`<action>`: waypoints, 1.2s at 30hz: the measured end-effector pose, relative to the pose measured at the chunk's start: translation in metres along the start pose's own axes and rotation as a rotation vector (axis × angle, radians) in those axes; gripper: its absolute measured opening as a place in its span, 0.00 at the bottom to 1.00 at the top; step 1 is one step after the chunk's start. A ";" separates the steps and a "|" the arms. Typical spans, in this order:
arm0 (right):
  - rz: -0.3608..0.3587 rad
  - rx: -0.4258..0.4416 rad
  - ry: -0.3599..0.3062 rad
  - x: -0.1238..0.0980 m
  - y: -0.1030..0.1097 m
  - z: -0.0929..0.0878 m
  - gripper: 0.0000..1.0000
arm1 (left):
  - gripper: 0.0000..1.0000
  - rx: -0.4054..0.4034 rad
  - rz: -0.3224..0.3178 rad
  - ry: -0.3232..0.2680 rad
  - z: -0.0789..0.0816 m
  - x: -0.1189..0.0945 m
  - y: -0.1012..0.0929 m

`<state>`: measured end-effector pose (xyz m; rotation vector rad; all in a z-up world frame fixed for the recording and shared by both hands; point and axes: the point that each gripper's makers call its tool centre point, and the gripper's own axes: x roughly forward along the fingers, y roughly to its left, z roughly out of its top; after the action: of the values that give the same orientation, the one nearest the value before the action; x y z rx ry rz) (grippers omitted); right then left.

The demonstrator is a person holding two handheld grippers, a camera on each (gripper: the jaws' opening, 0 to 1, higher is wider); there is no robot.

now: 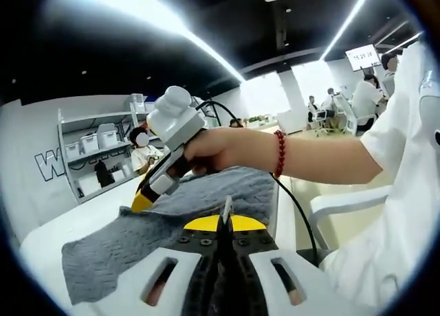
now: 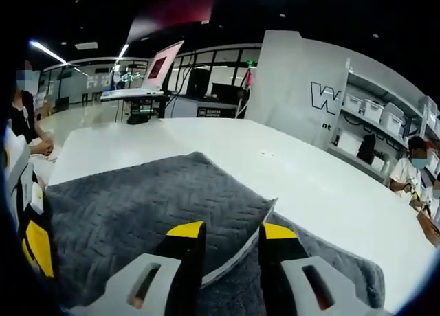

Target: Open the folded towel by lifting each exposed corner and separating the folded layers until the towel lies flat within the target outline without major curled edges

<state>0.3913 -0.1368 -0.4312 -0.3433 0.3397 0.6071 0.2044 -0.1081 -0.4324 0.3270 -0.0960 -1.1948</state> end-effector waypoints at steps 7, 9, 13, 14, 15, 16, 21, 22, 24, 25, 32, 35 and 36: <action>0.017 0.031 0.001 0.005 -0.001 0.000 0.26 | 0.02 0.001 0.000 0.000 0.000 -0.001 0.000; 0.016 0.042 0.001 0.006 -0.001 -0.001 0.26 | 0.02 -0.005 0.005 -0.007 0.001 -0.002 0.001; 0.005 0.030 0.019 0.004 0.003 -0.006 0.26 | 0.02 -0.005 0.008 -0.003 0.000 -0.003 0.002; 0.007 0.031 0.021 0.003 0.005 -0.007 0.26 | 0.02 -0.007 0.007 -0.006 0.000 -0.003 0.002; 0.013 0.043 0.016 0.003 0.007 -0.007 0.26 | 0.01 -0.010 0.006 -0.009 0.001 -0.003 0.002; 0.013 0.055 0.013 0.004 0.007 -0.007 0.26 | 0.01 -0.012 0.005 -0.011 0.001 -0.003 0.002; -0.001 0.076 0.022 0.008 0.005 -0.010 0.25 | 0.01 -0.009 0.003 -0.010 0.000 -0.003 0.001; 0.001 0.083 0.023 0.010 0.005 -0.010 0.25 | 0.01 -0.010 0.006 -0.011 0.000 -0.003 0.001; 0.007 0.088 0.033 0.012 0.007 -0.014 0.25 | 0.01 -0.007 0.008 -0.012 0.000 -0.004 0.002; 0.009 0.089 0.040 0.014 0.007 -0.015 0.25 | 0.02 -0.010 0.009 -0.012 0.001 -0.004 0.002; 0.000 0.108 0.063 0.022 0.000 -0.022 0.25 | 0.02 -0.028 0.001 -0.014 0.000 -0.004 0.000; -0.009 0.121 0.063 0.023 -0.002 -0.023 0.25 | 0.02 -0.024 -0.001 -0.011 -0.001 -0.004 -0.001; -0.019 0.111 0.073 0.024 -0.004 -0.026 0.25 | 0.02 -0.022 -0.003 -0.009 -0.001 -0.004 -0.002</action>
<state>0.4067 -0.1388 -0.4626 -0.2617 0.4377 0.5553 0.2018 -0.1050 -0.4332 0.3025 -0.0908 -1.1994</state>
